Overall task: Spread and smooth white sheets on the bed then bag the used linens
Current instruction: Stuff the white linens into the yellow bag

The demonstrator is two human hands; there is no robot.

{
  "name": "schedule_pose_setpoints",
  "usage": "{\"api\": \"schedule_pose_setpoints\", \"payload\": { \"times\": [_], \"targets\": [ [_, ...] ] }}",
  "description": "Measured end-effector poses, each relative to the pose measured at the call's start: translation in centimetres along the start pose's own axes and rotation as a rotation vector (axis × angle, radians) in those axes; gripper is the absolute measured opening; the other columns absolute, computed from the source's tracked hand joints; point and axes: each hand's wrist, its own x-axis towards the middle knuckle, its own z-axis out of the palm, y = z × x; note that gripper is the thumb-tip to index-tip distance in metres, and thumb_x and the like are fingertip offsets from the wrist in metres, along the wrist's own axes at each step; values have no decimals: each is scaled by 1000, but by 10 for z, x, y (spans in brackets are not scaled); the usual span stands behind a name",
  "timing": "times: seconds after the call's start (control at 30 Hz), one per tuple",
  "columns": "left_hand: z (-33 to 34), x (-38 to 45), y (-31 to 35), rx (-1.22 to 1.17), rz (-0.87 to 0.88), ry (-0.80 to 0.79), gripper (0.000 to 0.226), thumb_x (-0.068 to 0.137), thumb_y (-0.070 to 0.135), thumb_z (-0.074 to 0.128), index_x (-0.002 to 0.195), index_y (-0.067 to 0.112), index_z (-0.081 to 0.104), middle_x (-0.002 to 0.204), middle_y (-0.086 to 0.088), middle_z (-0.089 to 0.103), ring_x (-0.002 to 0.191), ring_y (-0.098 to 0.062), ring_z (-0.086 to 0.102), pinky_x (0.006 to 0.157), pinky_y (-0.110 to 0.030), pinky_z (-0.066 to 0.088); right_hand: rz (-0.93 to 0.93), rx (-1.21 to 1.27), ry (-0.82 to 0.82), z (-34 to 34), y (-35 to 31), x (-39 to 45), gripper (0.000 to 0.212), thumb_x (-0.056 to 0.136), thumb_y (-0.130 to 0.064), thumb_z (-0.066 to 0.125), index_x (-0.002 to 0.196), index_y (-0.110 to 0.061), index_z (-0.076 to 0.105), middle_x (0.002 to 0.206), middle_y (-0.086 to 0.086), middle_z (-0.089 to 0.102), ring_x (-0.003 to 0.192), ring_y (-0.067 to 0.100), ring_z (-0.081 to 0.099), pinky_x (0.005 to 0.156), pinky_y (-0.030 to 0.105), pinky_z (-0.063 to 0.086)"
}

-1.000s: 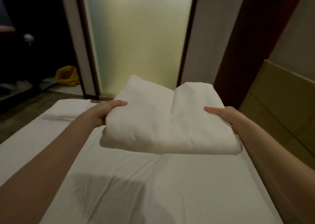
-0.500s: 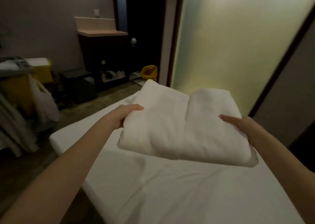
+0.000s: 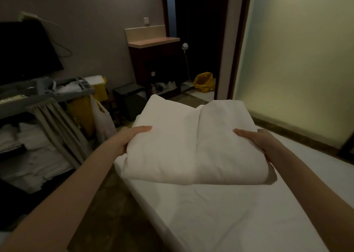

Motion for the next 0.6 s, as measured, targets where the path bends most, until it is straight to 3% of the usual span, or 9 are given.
{"api": "schedule_pose_setpoints", "payload": {
  "times": [0.13, 0.3, 0.47, 0.6],
  "targets": [
    [-43, 34, 2, -26, -26, 52, 98, 47, 45, 86, 133, 13, 49, 124, -12, 60, 111, -35, 56, 101, -55, 43, 13, -24, -9, 53, -16, 27, 69, 73, -36, 80, 126, 0, 56, 105, 12, 63, 80, 24, 60, 61, 33, 45],
    [-93, 82, 2, -85, -29, 117, 77, 65, 36, 84, 130, 12, 52, 125, -14, 60, 112, -36, 56, 102, -56, 42, -9, -75, -39, 113, -41, 78, 67, 72, -38, 81, 122, 0, 58, 89, 8, 64, 78, 25, 61, 56, 31, 42],
    [-139, 129, 19, -124, -5, 193, 50, 79, 23, 77, 122, 11, 55, 108, -10, 63, 96, -29, 60, 82, -45, 48, -16, -75, -104, 181, -67, 135, 66, 74, -38, 79, 123, 1, 57, 85, 6, 61, 76, 24, 59, 56, 32, 41],
    [-184, 172, 28, -168, -14, 215, 64, 75, 26, 79, 132, 11, 54, 120, -12, 63, 103, -32, 60, 73, -41, 49, -35, -84, -134, 229, -96, 174, 66, 75, -38, 78, 125, -1, 55, 98, 9, 60, 75, 22, 56, 72, 37, 43]
  ]
}}
